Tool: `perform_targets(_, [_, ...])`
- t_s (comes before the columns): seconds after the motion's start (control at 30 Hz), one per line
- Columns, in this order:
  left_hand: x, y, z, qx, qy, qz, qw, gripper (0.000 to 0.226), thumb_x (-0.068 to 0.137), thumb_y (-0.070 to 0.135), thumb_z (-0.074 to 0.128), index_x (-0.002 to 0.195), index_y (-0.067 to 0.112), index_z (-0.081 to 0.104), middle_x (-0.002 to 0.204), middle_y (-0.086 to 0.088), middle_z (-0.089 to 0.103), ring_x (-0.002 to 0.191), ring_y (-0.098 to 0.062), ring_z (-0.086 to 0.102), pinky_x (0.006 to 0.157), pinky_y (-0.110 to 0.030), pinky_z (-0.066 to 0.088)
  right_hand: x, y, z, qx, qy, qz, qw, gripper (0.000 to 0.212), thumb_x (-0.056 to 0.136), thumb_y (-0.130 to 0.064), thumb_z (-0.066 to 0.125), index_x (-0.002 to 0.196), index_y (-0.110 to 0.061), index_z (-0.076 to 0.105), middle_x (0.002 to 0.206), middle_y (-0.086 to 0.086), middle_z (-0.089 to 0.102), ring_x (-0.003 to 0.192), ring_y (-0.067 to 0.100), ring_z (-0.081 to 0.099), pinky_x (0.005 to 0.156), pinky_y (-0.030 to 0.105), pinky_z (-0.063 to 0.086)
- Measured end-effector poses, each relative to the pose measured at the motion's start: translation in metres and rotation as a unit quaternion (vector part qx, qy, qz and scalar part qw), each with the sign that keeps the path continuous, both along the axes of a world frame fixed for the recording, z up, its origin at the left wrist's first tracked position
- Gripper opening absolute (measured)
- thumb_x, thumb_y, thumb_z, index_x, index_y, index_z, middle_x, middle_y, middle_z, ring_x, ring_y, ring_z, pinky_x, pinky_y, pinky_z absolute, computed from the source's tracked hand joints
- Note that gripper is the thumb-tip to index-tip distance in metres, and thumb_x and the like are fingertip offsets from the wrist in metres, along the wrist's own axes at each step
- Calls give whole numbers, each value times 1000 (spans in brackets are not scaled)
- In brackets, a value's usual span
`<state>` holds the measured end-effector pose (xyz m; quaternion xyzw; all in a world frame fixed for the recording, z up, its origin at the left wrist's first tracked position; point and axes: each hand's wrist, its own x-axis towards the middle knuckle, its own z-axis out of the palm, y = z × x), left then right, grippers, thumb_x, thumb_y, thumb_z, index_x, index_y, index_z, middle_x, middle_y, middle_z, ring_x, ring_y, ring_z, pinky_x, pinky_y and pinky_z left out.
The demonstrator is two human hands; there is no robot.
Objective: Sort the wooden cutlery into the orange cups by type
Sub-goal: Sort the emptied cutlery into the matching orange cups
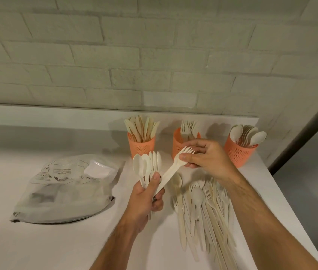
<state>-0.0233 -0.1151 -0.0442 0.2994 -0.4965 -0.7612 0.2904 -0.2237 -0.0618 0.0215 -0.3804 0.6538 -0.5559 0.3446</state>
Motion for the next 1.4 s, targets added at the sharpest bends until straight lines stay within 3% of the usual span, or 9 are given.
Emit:
perform_targets(0.2, [3, -6, -6, -28, 2, 29, 999, 26, 98, 35, 51, 82, 14, 52, 60, 0, 33, 50, -11, 24, 46, -24, 24, -5, -15, 30, -53, 66, -6, 996, 34, 77, 3, 79, 109, -7, 74, 93, 6, 76, 74, 16, 73, 65, 24, 61])
perform_targets(0.37, [11, -15, -33, -158, -137, 113, 971, 32, 95, 29, 61, 70, 18, 44, 55, 3, 34, 48, -12, 31, 46, -24, 31, -49, -47, 82, -114, 237, -85, 961, 34, 81, -8, 80, 112, -21, 75, 88, 0, 76, 70, 5, 71, 72, 17, 58])
perform_targets(0.57, [11, -15, -49, -163, -136, 121, 970, 34, 95, 35, 61, 69, 18, 47, 50, 5, 43, 46, -16, 40, 53, -37, 41, -64, -90, 68, -54, 420, 16, 906, 31, 84, -8, 76, 115, -15, 75, 101, -9, 70, 81, -16, 61, 81, 1, 42])
perform_targets(0.77, [12, -19, -51, -142, -122, 123, 975, 35, 96, 35, 60, 72, 14, 46, 49, 6, 40, 44, -15, 38, 51, -33, 39, -74, -110, 25, 37, 565, 63, 822, 22, 92, -22, 69, 113, -20, 75, 114, 1, 75, 109, 22, 67, 92, 34, 45])
perform_targets(0.9, [14, -21, -49, -147, -134, 119, 973, 38, 94, 34, 63, 64, 20, 44, 47, 6, 36, 41, -15, 33, 48, -26, 33, -68, -112, 14, 141, 651, 12, 746, 39, 102, -41, 47, 138, -30, 54, 148, -6, 48, 135, 25, 37, 100, 43, 27])
perform_targets(1.0, [14, -22, -46, -136, -137, 118, 974, 40, 94, 31, 64, 62, 19, 43, 48, 4, 34, 40, -15, 31, 46, -25, 31, -29, -101, 26, 53, 621, 21, 782, 38, 99, -40, 47, 134, -32, 56, 138, -6, 53, 125, 24, 44, 96, 42, 34])
perform_targets(1.1, [13, -20, -43, -136, -135, 109, 975, 36, 94, 27, 64, 65, 18, 45, 49, 2, 36, 42, -16, 34, 46, -27, 34, 27, -80, 31, 94, 428, 196, 877, 37, 99, -40, 54, 135, -31, 58, 127, -11, 60, 100, 5, 57, 88, 27, 46])
perform_targets(1.2, [13, -18, -39, -163, -143, 104, 971, 22, 94, 23, 63, 74, 17, 57, 48, 2, 47, 45, -19, 47, 46, -28, 42, 67, -62, 22, 198, 320, 319, 870, 64, 89, -55, 65, 144, -28, 48, 143, -11, 52, 122, 6, 54, 104, 27, 43])
perform_targets(1.4, [13, -17, -24, -178, -172, 26, 969, 6, 91, 20, 66, 93, 15, 63, 51, -1, 60, 48, -16, 57, 47, -22, 45, 79, -48, 10, 102, 313, 256, 909, 30, 81, -43, 79, 86, -16, 67, 82, 5, 67, 76, 21, 62, 67, 39, 51])
